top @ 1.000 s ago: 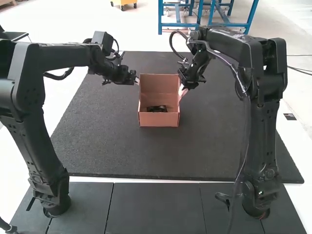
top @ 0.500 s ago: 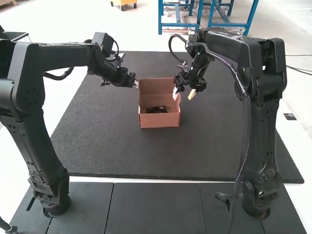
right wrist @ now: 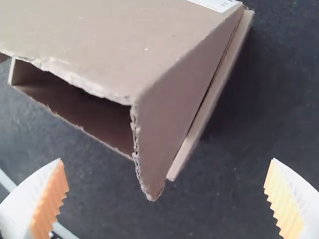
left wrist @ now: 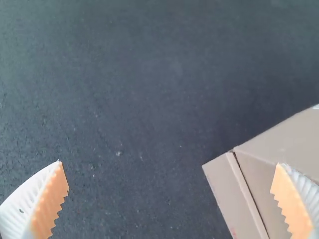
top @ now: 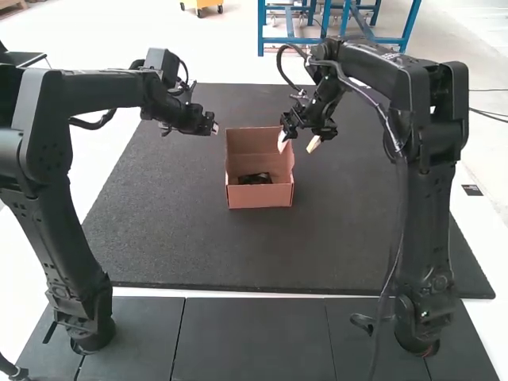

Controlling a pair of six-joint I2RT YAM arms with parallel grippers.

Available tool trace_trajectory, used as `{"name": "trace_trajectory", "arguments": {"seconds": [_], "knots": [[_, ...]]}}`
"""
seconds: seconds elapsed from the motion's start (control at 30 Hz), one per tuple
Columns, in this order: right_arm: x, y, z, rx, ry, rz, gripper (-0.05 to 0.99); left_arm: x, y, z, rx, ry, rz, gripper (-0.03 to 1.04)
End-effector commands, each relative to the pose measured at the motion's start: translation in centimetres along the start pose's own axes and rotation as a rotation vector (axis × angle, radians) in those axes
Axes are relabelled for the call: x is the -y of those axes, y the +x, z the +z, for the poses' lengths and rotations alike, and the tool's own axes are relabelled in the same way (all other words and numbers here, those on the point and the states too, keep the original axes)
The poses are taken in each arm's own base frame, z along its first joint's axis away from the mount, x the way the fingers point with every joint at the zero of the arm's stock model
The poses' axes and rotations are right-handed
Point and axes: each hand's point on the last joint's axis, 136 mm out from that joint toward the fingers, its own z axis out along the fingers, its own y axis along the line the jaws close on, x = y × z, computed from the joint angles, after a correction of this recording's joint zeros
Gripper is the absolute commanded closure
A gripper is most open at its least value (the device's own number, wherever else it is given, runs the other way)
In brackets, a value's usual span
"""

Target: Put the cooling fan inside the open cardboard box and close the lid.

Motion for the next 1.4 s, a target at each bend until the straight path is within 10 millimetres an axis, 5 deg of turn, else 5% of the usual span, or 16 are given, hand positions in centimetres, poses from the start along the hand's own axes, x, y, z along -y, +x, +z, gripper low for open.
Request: {"name": "trace_trajectory", "arguments": {"seconds": [0.0,0.43,0.87,1.37], "knots": [[-1.3,-0.9,-5.0,0.127,-0.018,-0.020,0.03,-0.3,-3.0,-1.1,0.076,-0.024,-0.001,0.05],[-3.1,-1.7,-12.3,0.347,0.001,-0.043,0.03,1.8,-5.6,-1.1,0.127,0.008,0.017,0.05],[-8.5,2.0,-15.1,0.379,-0.045,-0.072,0.03,4.9,-3.2,0.4,0.040,0.078,0.063,0.05],[-8.5,2.0,-15.8,0.407,-0.043,-0.049,0.03,6.0,2.6,2.0,-0.156,0.134,0.104,0.05]]}}
